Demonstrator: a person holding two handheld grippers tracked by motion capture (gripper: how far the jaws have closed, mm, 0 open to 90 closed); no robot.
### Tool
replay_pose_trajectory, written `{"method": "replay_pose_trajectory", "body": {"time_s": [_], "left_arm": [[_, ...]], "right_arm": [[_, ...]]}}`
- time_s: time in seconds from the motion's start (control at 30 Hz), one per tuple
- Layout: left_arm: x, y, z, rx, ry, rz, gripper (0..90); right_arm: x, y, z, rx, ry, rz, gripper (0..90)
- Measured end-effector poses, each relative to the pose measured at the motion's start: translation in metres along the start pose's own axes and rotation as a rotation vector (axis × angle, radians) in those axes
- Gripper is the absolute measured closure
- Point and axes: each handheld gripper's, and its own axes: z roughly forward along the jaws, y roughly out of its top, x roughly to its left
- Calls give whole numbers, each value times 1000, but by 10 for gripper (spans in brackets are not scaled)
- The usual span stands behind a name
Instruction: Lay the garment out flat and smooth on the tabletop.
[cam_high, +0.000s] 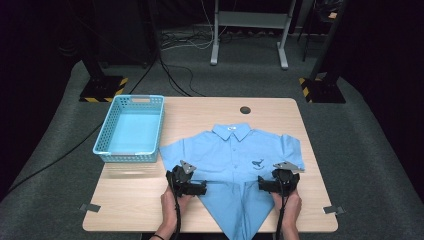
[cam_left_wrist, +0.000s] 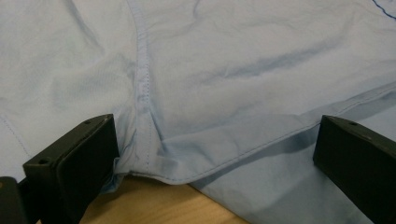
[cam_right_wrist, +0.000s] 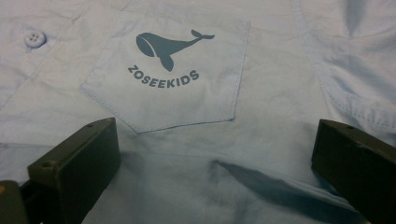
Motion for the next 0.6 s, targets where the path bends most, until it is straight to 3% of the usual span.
{"method": "replay_pose_trajectory", "body": {"time_s": [0.2,0.6], "left_arm": [[4,9,9,-7,9,-10,0],[11,25,25,-10,21,-20,1]], "right_arm": [[-3,3,3,-2,-43,38,2],[-11,13,13,-2,-49,46,1]]}}
